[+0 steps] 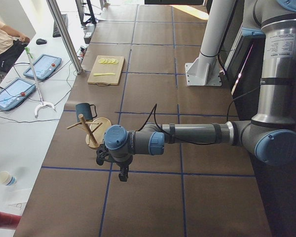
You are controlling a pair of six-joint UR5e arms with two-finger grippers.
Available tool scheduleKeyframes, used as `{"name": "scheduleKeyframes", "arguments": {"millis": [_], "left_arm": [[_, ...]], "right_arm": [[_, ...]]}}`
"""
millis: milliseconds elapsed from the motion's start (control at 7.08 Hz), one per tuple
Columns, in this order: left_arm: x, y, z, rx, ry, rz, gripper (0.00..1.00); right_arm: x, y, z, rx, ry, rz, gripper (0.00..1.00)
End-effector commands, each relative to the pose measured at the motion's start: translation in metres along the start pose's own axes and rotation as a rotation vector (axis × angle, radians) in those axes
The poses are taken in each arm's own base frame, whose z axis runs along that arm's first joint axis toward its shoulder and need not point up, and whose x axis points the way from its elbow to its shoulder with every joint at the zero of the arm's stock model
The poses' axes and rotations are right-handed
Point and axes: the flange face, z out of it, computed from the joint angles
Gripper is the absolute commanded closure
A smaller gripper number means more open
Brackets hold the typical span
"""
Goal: Hang cup on storage rack
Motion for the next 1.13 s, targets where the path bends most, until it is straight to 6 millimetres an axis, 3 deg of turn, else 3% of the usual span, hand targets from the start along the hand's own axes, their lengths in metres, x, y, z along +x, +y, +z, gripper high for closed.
{"name": "scheduleKeyframes", "arguments": {"millis": [0, 988], "left_arm": [[-0.0014, 0.0011, 0.0013, -0.003, -0.001, -0.003, 0.0], [-0.0028, 0.0067, 0.0028, -0.006, 0.0, -0.006, 0.0]], "right_arm": [[0.0001, 0.0006, 0.0003, -0.001, 0.0, 0.003, 0.0], [0.0001, -0.0001, 0.0003, 0.0, -0.002, 0.006, 0.0]]}}
